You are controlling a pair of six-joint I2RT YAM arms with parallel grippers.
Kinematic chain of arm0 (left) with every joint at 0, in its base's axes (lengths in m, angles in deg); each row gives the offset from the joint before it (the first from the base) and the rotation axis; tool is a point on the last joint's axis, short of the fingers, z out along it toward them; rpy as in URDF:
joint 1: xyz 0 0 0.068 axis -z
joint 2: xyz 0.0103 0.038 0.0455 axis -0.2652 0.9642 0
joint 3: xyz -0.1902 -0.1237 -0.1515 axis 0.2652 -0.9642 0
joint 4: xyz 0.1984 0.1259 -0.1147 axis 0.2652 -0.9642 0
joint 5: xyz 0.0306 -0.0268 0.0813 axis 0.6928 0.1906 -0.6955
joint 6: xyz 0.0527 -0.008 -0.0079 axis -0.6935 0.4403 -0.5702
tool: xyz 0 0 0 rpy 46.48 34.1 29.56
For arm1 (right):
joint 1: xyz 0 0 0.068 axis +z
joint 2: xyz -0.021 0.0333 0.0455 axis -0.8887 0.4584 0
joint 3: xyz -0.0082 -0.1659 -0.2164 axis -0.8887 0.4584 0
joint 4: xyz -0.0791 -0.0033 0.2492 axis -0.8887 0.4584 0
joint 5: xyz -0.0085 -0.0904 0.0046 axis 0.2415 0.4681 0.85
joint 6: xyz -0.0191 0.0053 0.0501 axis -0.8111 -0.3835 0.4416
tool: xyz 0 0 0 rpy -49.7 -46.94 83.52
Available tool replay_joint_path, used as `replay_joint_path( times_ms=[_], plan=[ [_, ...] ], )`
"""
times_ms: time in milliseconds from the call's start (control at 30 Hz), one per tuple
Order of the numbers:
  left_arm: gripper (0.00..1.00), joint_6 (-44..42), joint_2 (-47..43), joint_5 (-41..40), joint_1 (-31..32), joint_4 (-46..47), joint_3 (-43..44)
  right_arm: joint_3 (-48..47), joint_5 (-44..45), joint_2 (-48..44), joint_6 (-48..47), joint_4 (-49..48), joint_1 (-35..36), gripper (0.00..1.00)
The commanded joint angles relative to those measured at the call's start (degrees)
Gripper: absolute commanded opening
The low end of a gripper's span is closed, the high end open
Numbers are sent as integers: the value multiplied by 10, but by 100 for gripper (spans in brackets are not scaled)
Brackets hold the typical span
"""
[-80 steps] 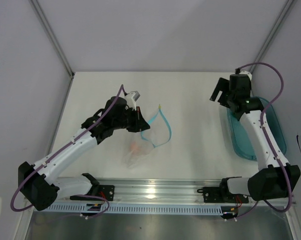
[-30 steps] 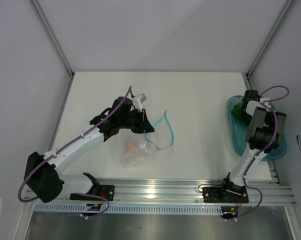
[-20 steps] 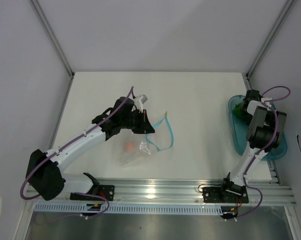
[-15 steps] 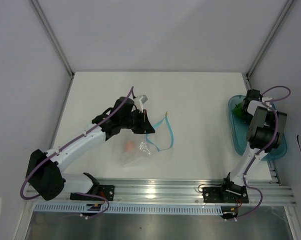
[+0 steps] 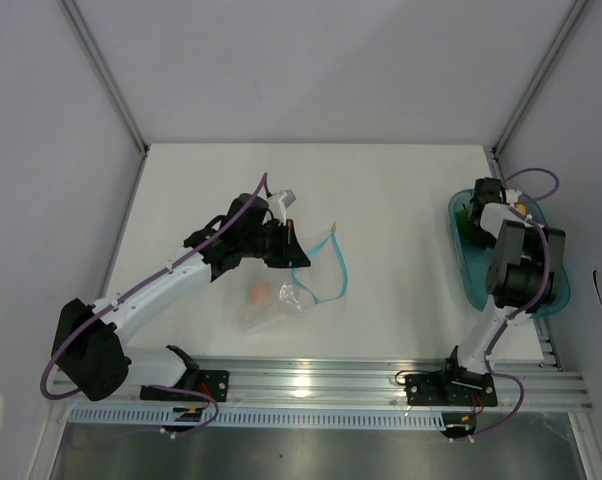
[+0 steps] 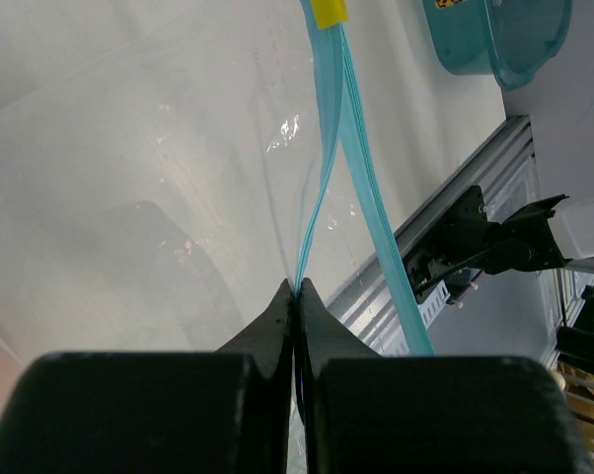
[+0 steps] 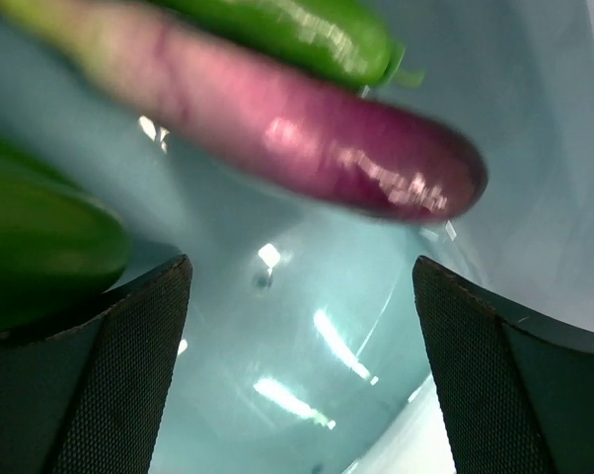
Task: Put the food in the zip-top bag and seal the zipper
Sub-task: Pick up the fake vegetable from the bin.
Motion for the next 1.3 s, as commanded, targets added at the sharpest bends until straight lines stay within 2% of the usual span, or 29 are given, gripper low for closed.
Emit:
replay_joint_path(
  times_ms=[0, 333, 467, 533, 733, 1000, 1267],
  plan=[
    [1, 7, -13, 14, 3, 17, 3, 7, -23, -47, 21, 33, 15, 95],
    [1, 6, -8, 7, 6, -2, 21, -42, -24, -92, 84, 89, 52, 96],
    [1, 12, 0, 2, 10, -3, 23, -64, -88, -107, 111, 75, 57, 95],
    [1, 14, 3, 3, 14, -5, 27, -77, -162, -98, 120, 64, 52, 94],
    [0, 13, 10, -9, 19, -23, 44, -108, -256, -44, 115, 39, 45, 93],
    [1, 15, 20, -24, 21, -38, 58, -129, -301, 29, 97, 14, 22, 93],
    [0, 18, 37, -31, 28, -46, 77, -127, -323, 57, 82, 2, 8, 92]
  ],
)
